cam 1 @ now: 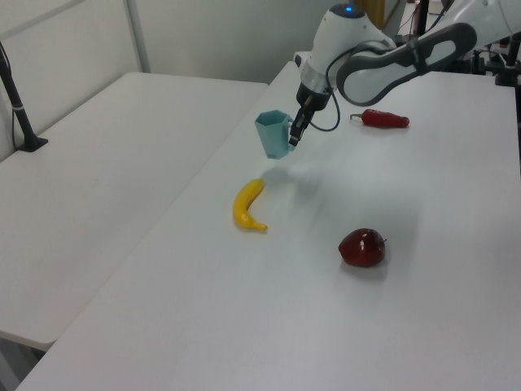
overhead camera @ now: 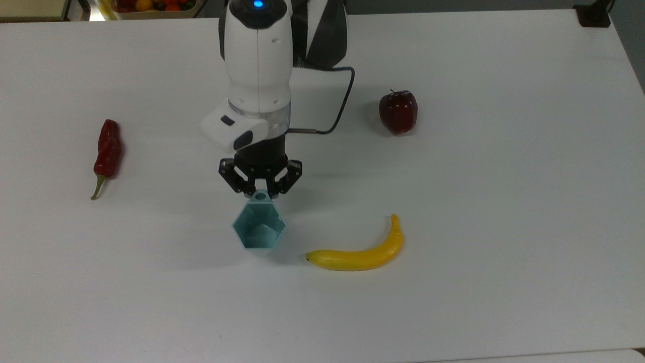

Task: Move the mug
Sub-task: 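Lift and carry the teal mug away from the banana toward the apple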

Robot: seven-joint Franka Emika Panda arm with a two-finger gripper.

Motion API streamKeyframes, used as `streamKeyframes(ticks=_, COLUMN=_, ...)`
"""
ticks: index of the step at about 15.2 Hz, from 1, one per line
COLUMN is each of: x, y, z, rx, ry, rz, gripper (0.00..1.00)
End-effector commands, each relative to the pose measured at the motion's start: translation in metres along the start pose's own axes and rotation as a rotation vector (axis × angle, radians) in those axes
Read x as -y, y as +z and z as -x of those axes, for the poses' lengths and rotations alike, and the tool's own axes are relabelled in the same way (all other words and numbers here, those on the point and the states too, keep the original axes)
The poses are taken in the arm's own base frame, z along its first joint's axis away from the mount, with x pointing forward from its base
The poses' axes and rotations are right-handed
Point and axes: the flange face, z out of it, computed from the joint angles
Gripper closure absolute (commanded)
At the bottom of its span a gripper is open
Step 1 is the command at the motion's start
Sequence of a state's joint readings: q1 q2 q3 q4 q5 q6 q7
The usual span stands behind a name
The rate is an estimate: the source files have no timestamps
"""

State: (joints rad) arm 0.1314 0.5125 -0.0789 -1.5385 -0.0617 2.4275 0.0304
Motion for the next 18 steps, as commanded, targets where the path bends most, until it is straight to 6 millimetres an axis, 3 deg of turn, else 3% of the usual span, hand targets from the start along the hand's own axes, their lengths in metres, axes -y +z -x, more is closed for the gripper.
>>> streamKeyframes(ticks=1, x=-0.014, y=-0.066, z=0.031, rx=0.083, ry=0.047, rz=0.012, gripper=1.0)
streamKeyframes(ticks=5, x=-0.024, y=-0.103, z=0.084, rx=0.12, ry=0.061, rz=0.001, gripper=1.0)
streamKeyframes(ticks=10, x=-0.02, y=-0.099, z=0.157, rx=0.206, ry=0.05, rz=-0.013, gripper=0.99)
streamKeyframes(ticks=14, x=-0.011, y=-0.081, z=0.174, rx=0.246, ry=0.035, rz=-0.018, gripper=0.98)
streamKeyframes(ticks=18, x=-0.003, y=-0.058, z=0.174, rx=0.207, ry=0.026, rz=-0.022, gripper=0.97)
